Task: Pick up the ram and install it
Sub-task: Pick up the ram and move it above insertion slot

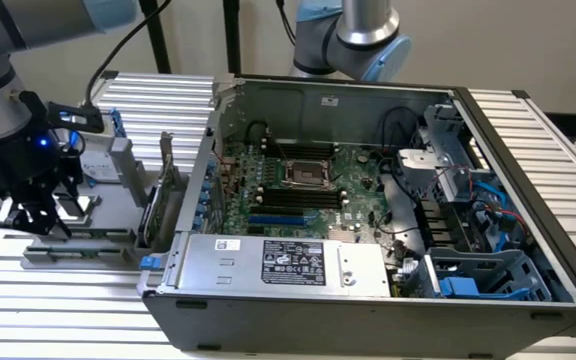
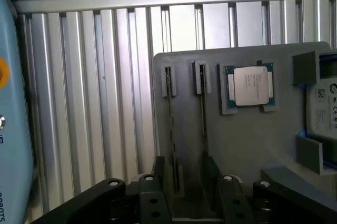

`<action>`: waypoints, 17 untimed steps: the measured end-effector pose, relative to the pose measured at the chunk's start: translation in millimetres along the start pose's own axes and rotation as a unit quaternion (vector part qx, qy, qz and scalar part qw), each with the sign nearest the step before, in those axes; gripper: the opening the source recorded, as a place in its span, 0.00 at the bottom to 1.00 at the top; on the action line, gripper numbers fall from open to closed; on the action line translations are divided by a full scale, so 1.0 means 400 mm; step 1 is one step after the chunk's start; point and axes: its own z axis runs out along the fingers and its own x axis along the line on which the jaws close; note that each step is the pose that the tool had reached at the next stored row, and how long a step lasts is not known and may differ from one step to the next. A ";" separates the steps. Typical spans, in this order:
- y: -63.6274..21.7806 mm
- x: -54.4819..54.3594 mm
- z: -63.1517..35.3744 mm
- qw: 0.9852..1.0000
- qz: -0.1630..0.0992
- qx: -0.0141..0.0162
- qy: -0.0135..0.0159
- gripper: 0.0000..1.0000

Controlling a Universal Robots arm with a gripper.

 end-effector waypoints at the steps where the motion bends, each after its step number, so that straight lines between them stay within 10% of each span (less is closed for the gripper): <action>1: 0.000 0.002 0.004 1.000 0.000 0.000 0.000 0.42; 17: -0.003 0.027 0.077 1.000 0.006 0.000 0.000 0.42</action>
